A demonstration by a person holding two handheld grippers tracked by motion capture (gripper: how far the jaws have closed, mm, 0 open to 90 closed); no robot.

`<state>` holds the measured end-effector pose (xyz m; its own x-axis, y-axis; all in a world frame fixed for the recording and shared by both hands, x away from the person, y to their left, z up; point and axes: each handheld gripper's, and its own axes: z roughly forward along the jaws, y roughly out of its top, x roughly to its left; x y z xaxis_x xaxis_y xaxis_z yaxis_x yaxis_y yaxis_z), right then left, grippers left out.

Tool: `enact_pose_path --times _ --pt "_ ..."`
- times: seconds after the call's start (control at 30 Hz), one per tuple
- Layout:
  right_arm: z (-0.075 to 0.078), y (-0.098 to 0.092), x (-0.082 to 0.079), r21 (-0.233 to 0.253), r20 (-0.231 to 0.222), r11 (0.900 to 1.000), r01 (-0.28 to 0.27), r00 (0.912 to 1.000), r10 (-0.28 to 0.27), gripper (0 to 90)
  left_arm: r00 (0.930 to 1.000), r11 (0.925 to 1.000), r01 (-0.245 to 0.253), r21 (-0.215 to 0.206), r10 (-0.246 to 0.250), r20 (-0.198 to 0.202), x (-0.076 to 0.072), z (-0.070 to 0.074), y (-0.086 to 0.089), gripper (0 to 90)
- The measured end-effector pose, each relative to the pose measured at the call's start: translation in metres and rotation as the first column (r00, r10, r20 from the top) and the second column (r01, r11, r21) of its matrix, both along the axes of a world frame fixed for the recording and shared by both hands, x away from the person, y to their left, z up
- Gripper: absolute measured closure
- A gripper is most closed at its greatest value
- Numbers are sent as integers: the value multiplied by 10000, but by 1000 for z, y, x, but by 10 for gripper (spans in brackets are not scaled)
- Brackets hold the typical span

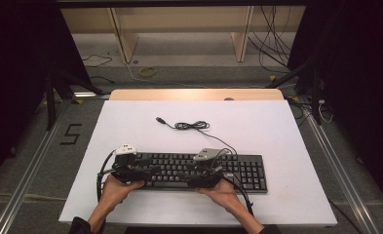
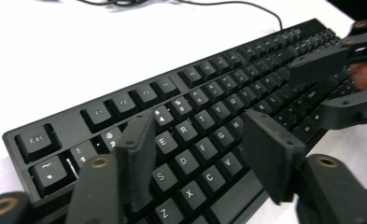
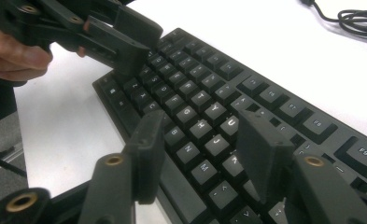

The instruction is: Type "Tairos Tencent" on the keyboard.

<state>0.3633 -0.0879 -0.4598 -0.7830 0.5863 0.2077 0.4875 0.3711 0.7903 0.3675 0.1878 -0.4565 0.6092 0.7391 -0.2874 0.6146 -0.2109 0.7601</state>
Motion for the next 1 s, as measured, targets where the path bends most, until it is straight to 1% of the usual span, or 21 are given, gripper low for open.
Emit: enact_pose_path --times 0.17,0.33,0.43,0.47,0.57,0.73,0.83,1.0 --pt "-2 2 1 -85 -20 10000 8 10000 -9 583 9998 10000 32 -94 -30 219 -6 1 -1 383" --pt "-2 4 2 -141 -38 9999 -21 10000 21 646 9995 9998 68 -196 -62 308 -12 -1 -1 354" --pt "-3 5 2 -157 -102 9999 -42 9999 41 661 9995 9995 26 -304 -16 325 -15 -2 -1 343" --pt "-3 5 2 -171 -137 9999 -26 9999 24 675 9993 9996 55 -268 -45 360 -15 -3 -1 338" --pt "-4 6 3 -241 -107 9997 -42 9999 40 710 9991 9996 34 -282 -23 416 -18 -3 0 328" --pt "-4 8 3 -272 -123 9996 -72 9999 68 765 9986 9987 -79 -512 105 517 -21 -3 2 320" --pt "-4 11 4 -355 -111 9993 -81 9999 78 801 9981 9984 -111 -545 144 604 -22 -2 4 318" --pt "-6 15 4 -481 -115 9988 -91 9999 86 854 9980 9978 -164 -641 202 596 -25 -2 5 316"
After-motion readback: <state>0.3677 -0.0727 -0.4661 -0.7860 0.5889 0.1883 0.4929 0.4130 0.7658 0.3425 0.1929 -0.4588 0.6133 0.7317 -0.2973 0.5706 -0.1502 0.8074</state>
